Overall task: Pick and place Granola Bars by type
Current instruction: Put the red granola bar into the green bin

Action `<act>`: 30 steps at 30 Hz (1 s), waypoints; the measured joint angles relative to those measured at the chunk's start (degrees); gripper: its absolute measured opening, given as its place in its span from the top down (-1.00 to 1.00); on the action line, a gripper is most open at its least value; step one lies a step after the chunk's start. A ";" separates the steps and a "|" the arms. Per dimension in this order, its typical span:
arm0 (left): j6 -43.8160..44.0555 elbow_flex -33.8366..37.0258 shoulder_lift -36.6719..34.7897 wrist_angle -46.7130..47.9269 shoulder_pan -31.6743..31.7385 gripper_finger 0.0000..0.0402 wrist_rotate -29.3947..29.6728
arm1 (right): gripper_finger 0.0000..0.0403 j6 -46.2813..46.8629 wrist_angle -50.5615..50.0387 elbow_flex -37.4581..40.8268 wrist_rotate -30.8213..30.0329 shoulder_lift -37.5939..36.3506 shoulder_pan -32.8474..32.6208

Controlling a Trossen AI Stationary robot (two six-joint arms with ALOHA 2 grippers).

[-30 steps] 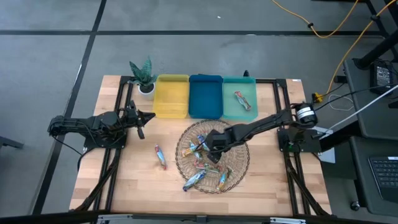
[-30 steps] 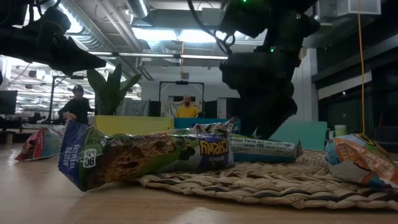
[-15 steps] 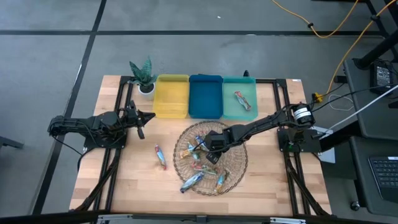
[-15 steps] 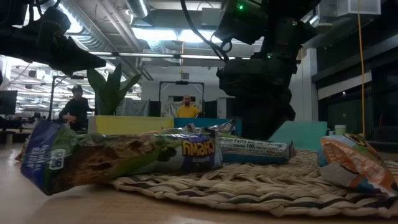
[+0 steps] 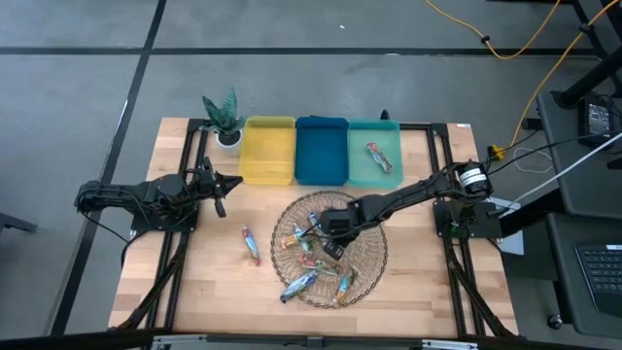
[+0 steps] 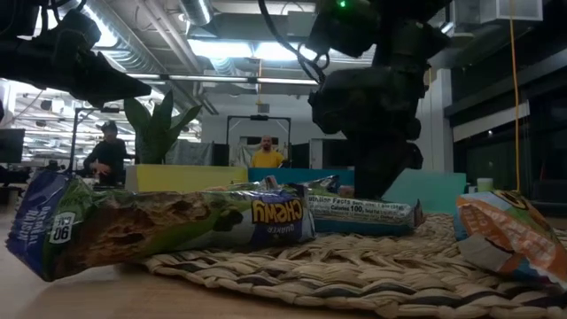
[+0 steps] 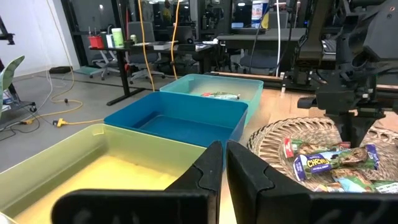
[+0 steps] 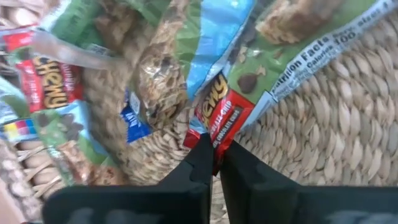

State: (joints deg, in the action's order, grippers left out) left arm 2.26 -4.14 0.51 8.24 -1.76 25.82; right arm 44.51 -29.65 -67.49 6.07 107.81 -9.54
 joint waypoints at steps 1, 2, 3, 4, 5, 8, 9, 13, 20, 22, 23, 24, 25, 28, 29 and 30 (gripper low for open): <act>0.00 0.00 0.00 0.02 0.00 0.92 0.00 | 0.87 -0.43 -1.06 -0.85 -0.01 -0.01 0.00; 0.00 0.00 0.00 0.06 0.00 0.92 0.00 | 0.88 -1.24 -2.04 -1.79 -0.05 -0.02 0.00; 0.00 -0.02 0.00 0.10 -0.02 0.92 0.00 | 0.88 -1.72 -3.19 -2.72 -0.18 -0.02 0.00; 0.00 0.00 0.00 0.10 0.00 0.92 0.00 | 0.89 -2.47 -4.54 -3.67 -0.49 -0.02 0.00; 0.00 0.00 0.00 0.10 -0.02 0.92 -0.02 | 0.90 -3.02 -6.14 -4.78 -0.97 -0.02 0.00; 0.00 -0.01 0.00 0.11 0.00 0.92 -0.02 | 0.92 -5.10 -10.68 -8.59 -3.00 -0.02 0.00; 0.00 0.00 0.00 0.12 -0.01 0.92 -0.02 | 0.92 -5.74 -12.31 -9.86 -3.70 -0.02 0.00; 0.00 -0.02 0.00 0.12 0.00 0.92 -0.02 | 0.91 -7.48 -17.20 -14.77 -6.06 -0.02 0.02; 0.00 -0.01 0.01 0.12 -0.01 0.92 -0.02 | 0.93 -10.53 -22.63 -22.79 -8.45 -0.04 0.02; 0.00 0.00 0.00 0.12 -0.01 0.92 -0.02 | 0.92 -11.19 -23.56 -24.77 -9.03 -0.10 0.02; 0.00 0.00 0.00 0.13 -0.01 0.92 -0.02 | 0.92 -11.80 -24.18 -25.77 -9.07 -0.11 0.02; 0.00 0.00 0.00 0.12 -0.02 0.92 -0.02 | 0.92 -12.15 -25.23 -26.99 -9.31 -0.11 0.02; 0.00 0.00 0.01 0.13 0.00 0.92 -0.02 | 0.92 -12.43 -26.43 -28.23 -9.59 -0.11 0.04; 0.00 -0.01 0.00 0.15 -0.01 0.92 -0.01 | 0.93 -13.73 -29.59 -31.84 -10.93 -0.13 0.07; 0.00 -0.01 0.01 0.15 0.00 0.92 -0.01 | 0.93 -14.02 -31.25 -33.08 -11.67 -0.13 0.07; 0.00 0.00 0.00 0.15 -0.01 0.92 -0.02 | 0.93 -14.72 -32.49 -34.43 -12.39 -0.13 0.07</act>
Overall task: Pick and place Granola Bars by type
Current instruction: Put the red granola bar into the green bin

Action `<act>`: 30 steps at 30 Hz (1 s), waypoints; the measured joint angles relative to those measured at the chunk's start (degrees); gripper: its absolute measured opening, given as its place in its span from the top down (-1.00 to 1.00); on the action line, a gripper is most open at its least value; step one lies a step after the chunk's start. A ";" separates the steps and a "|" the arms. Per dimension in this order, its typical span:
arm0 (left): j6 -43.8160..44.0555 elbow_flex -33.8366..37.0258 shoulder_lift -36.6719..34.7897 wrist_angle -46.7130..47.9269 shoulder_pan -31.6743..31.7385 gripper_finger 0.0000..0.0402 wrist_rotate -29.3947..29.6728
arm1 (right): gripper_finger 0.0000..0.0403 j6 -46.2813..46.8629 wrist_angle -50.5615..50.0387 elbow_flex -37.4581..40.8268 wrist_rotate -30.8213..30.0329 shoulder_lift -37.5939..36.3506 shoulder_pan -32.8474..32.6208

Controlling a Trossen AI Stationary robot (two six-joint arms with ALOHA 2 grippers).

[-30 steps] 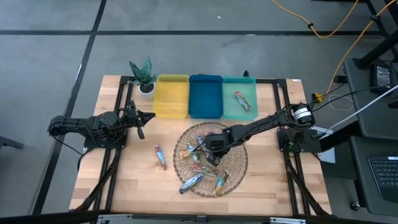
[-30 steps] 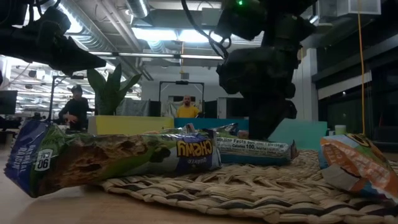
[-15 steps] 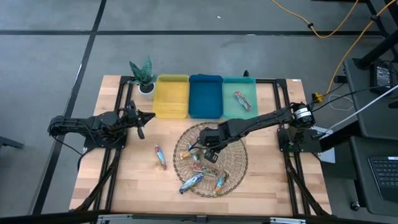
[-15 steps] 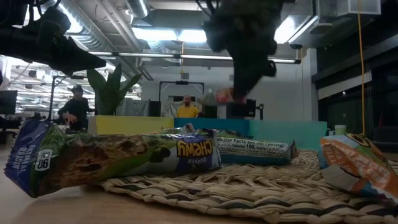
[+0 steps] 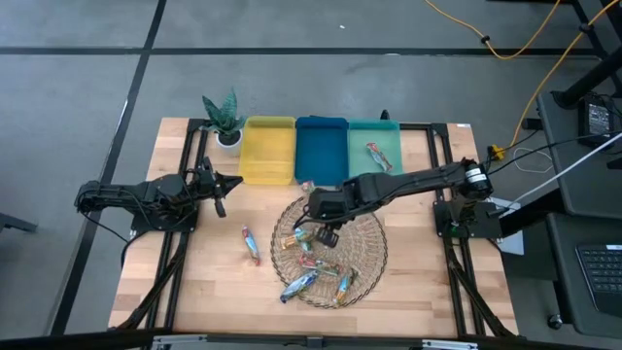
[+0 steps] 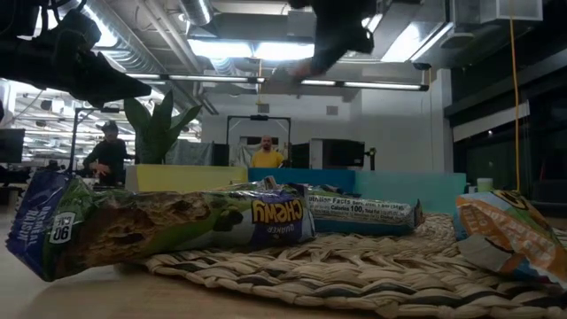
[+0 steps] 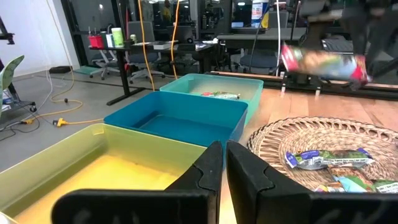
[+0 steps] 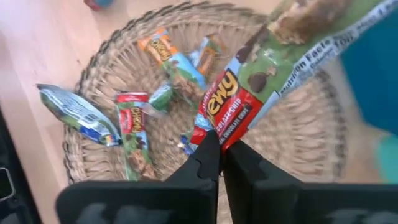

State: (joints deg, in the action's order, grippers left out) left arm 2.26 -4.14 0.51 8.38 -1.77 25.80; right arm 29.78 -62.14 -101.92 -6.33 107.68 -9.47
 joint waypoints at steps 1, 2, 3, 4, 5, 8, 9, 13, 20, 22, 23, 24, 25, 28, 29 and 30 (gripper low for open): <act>0.00 0.00 0.00 0.00 0.00 0.92 0.00 | 0.93 -0.36 -1.04 -1.52 -0.82 0.00 0.00; 0.00 0.00 0.02 0.00 0.01 0.92 0.00 | 0.93 -0.59 -2.24 -2.98 -1.86 0.00 0.00; 0.00 -0.02 0.02 0.00 -0.01 0.92 0.00 | 0.93 -1.12 -3.68 -4.42 -2.96 0.00 0.00; 0.00 0.00 0.00 0.00 0.01 0.92 0.00 | 0.92 -1.67 -5.30 -6.00 -4.16 0.00 -0.01; 0.00 0.00 0.00 0.00 0.01 0.92 0.02 | 0.92 -2.00 -6.59 -7.57 -5.38 0.00 -0.02; 0.00 0.00 0.01 0.00 0.00 0.92 0.02 | 0.93 -3.59 -10.11 -12.22 -7.97 0.00 -0.02; 0.00 0.00 0.01 0.00 0.01 0.92 0.02 | 0.93 -4.51 -11.31 -13.74 -8.75 0.00 0.00; 0.00 0.00 0.00 0.00 -0.01 0.92 0.00 | 0.93 -7.67 -14.99 -19.92 -10.42 0.00 0.54; 0.00 0.00 0.02 0.00 -0.01 0.92 0.02 | 0.94 -12.12 -23.08 -30.64 -13.24 0.00 2.82; 0.00 0.00 0.00 0.00 0.00 0.92 0.01 | 0.94 -13.06 -26.03 -33.20 -15.08 -0.07 3.39; 0.00 0.00 0.00 0.00 0.00 0.92 0.02 | 0.94 -13.50 -26.72 -32.96 -15.91 -0.95 3.65; 0.00 0.00 0.02 0.00 0.01 0.92 0.02 | 0.94 -13.63 -26.90 -31.70 -16.22 -2.35 3.99; -0.02 0.00 0.02 0.00 -0.01 0.92 0.00 | 0.94 -13.61 -27.29 -30.87 -16.46 -3.43 4.38; -0.02 -0.01 0.00 0.01 0.00 0.92 0.02 | 0.94 -13.45 -28.14 -29.14 -17.38 -7.29 5.84; -0.01 0.00 0.01 0.02 0.00 0.92 0.00 | 0.94 -13.46 -28.06 -28.62 -17.81 -8.64 6.31; -0.01 -0.01 0.02 0.00 0.01 0.92 0.02 | 0.94 -13.52 -27.95 -28.05 -18.17 -9.88 6.70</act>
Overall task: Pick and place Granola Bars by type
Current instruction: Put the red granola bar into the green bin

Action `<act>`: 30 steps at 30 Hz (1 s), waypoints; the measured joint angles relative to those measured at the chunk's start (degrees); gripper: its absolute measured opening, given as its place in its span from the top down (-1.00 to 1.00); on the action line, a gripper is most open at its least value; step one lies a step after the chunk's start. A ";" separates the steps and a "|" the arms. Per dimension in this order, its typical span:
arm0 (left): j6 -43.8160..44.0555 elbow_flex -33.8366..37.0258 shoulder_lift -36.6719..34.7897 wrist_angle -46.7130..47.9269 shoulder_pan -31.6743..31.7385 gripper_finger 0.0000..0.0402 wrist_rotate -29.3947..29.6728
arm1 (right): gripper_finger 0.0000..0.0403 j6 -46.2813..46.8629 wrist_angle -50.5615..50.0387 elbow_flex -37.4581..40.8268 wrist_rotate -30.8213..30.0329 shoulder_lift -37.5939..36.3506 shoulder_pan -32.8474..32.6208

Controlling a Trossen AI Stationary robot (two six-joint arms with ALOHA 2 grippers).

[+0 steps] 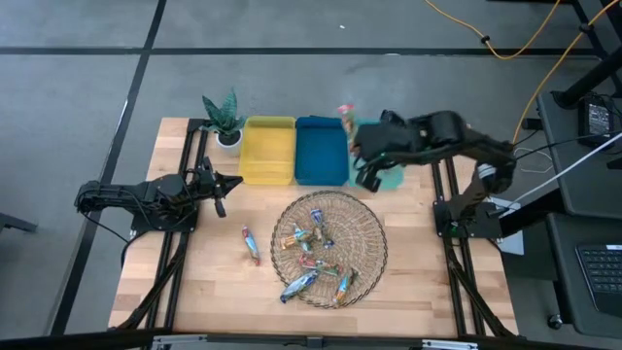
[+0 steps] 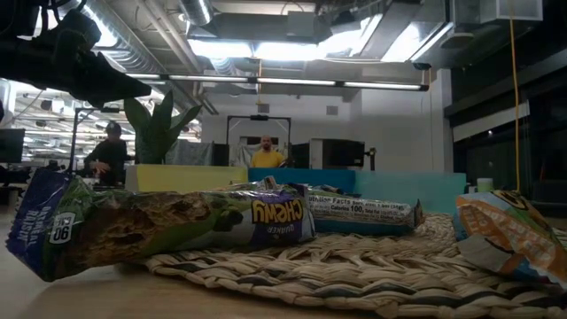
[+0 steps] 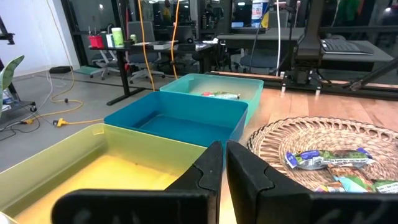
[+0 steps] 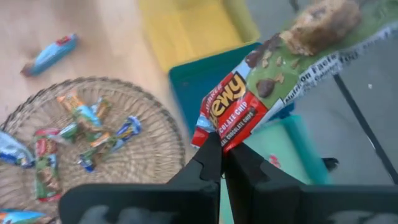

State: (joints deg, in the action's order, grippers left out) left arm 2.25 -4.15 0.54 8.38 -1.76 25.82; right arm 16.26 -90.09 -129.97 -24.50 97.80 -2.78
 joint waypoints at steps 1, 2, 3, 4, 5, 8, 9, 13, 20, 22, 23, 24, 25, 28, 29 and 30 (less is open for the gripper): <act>0.01 0.01 -0.01 0.01 -0.01 0.92 0.00 | 0.94 -0.10 -0.04 0.52 -0.08 -1.23 0.52; 0.01 0.01 0.00 0.02 -0.02 0.92 0.00 | 0.94 -0.28 -0.02 0.97 -0.07 -2.46 1.14; 0.01 0.01 0.00 0.02 -0.02 0.92 0.00 | 0.94 -0.43 0.01 1.40 -0.04 -3.53 1.72; -0.01 0.01 0.00 0.02 0.00 0.92 0.00 | 0.94 -0.82 0.09 1.89 -0.11 -4.79 2.37; -0.01 0.01 -0.02 0.00 -0.02 0.92 0.00 | 0.94 -1.58 0.18 2.55 -0.36 -5.94 3.10; 0.00 0.00 0.00 0.02 0.00 0.92 0.00 | 0.94 -3.04 1.08 5.28 -0.91 -9.42 5.21; -0.01 0.01 0.00 0.02 -0.02 0.92 0.00 | 0.94 -3.29 1.38 6.45 -0.91 -10.51 6.05; 0.01 0.01 -0.02 0.02 0.00 0.92 0.00 | 0.94 -4.85 4.04 12.72 -0.10 -15.10 9.73; -0.01 0.01 0.00 0.02 -0.02 0.92 0.00 | 0.94 -9.36 16.42 29.68 7.67 -22.78 16.84; -0.01 0.01 -0.02 0.02 -0.02 0.92 0.02 | 0.94 -10.41 19.71 34.16 9.58 -24.35 18.94; -0.01 -0.01 0.00 0.02 0.00 0.92 0.02 | 0.94 -10.64 21.02 36.12 10.70 -25.04 20.00; -0.01 0.00 0.00 0.02 -0.01 0.92 0.02 | 0.94 -10.83 22.18 37.83 11.68 -25.54 21.12; -0.01 0.01 0.00 0.02 0.00 0.92 0.02 | 0.94 -10.92 23.09 39.38 12.57 -25.94 22.24; -0.01 0.01 -0.02 0.02 -0.02 0.92 0.02 | 0.94 -12.31 24.60 43.22 15.20 -26.33 25.73; -0.01 0.01 0.00 0.02 0.00 0.92 0.02 | 0.94 -13.27 25.06 44.20 16.23 -26.33 27.07; 0.01 0.00 0.00 0.02 -0.01 0.92 0.02 | 0.94 -13.89 25.48 45.14 17.48 -26.25 28.42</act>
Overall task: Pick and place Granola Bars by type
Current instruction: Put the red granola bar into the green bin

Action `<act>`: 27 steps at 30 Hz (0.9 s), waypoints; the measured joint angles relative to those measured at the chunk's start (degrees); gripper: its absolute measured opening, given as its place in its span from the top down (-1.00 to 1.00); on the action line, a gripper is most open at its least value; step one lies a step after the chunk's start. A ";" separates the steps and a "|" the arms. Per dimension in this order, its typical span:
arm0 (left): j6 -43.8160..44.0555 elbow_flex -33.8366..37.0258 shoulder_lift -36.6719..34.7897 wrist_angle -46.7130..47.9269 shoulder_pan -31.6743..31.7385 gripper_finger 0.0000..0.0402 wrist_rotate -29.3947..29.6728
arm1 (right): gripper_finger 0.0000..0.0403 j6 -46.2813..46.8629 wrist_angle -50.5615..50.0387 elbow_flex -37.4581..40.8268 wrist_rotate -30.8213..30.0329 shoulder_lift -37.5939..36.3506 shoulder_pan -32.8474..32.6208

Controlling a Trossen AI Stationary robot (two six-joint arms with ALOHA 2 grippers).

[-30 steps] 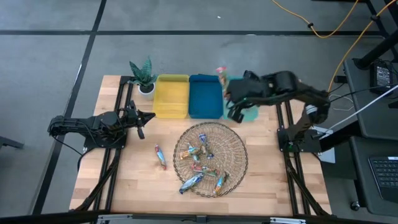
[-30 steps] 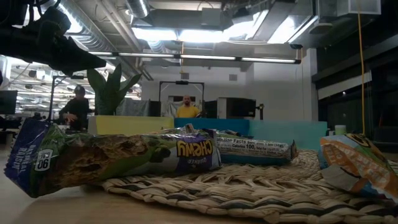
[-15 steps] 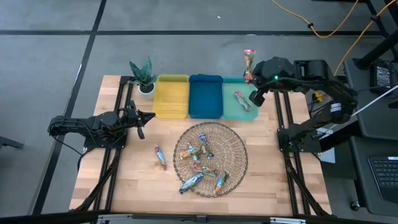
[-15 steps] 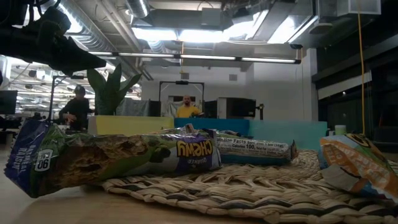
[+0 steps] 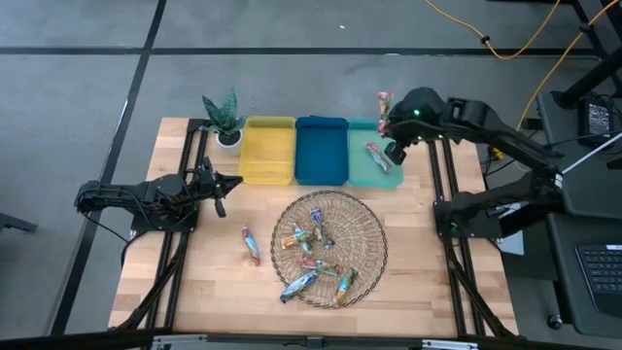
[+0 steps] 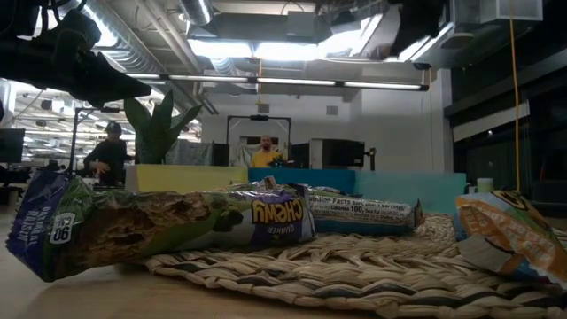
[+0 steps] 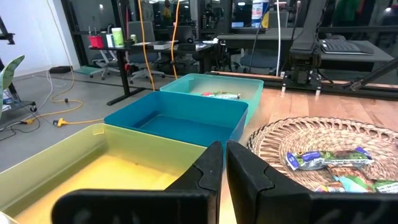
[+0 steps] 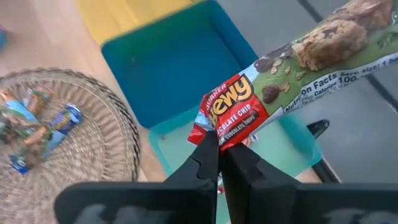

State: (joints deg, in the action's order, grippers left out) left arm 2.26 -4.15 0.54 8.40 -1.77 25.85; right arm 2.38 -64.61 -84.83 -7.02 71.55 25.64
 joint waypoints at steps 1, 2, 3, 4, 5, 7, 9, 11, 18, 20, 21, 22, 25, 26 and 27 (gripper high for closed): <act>0.00 0.00 0.00 0.00 -0.01 0.92 0.01 | 0.94 -1.00 0.68 0.89 1.40 0.18 1.42; -0.02 -0.01 -0.02 0.00 0.01 0.92 0.00 | 0.94 -1.55 1.48 1.70 2.92 0.36 2.88; -0.02 -0.01 0.00 0.00 -0.01 0.92 0.00 | 0.94 -2.46 2.06 2.49 4.52 0.69 4.41; -0.02 0.00 0.00 0.00 0.00 0.92 0.01 | 0.94 -3.29 2.19 3.03 5.85 1.10 5.87; -0.01 0.00 -0.01 0.00 0.00 0.92 0.01 | 0.94 -4.36 2.33 3.49 6.79 1.51 7.29; -0.02 0.01 0.00 0.00 0.01 0.92 0.01 | 0.94 -5.93 2.58 4.21 7.76 2.34 9.70; -0.02 0.01 -0.01 0.00 -0.01 0.92 0.02 | 0.94 -7.48 2.77 4.98 8.81 3.39 11.81; -0.02 -0.01 -0.02 0.00 0.01 0.92 0.02 | 0.94 -8.97 2.89 5.86 10.24 4.50 13.22; -0.01 0.01 0.00 0.00 -0.01 0.92 0.02 | 0.94 -12.98 7.11 9.62 14.47 9.15 15.27; 0.00 0.01 0.00 0.00 -0.01 0.92 0.02 | 0.94 -13.71 9.61 11.36 16.07 10.21 15.26; 0.00 0.01 -0.02 0.00 -0.01 0.92 0.02 | 0.94 -14.03 10.73 12.13 16.27 10.80 15.24; 0.02 -0.01 -0.01 -0.02 0.00 0.92 0.00 | 0.94 -14.39 11.79 12.98 16.29 11.39 15.23; 0.02 0.01 -0.02 0.00 -0.01 0.92 0.00 | 0.94 -14.71 13.74 15.66 16.42 12.87 15.23; 0.12 0.00 -0.01 -0.01 -0.01 0.92 0.00 | 0.94 -14.71 14.33 16.46 16.92 13.37 15.24; 0.15 0.01 0.00 -0.01 -0.01 0.92 0.00 | 0.94 -14.73 14.90 17.28 17.68 13.74 15.24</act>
State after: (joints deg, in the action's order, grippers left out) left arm 2.42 -4.14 0.54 8.39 -1.78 25.85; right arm -12.36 -49.70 -67.55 10.66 85.28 40.88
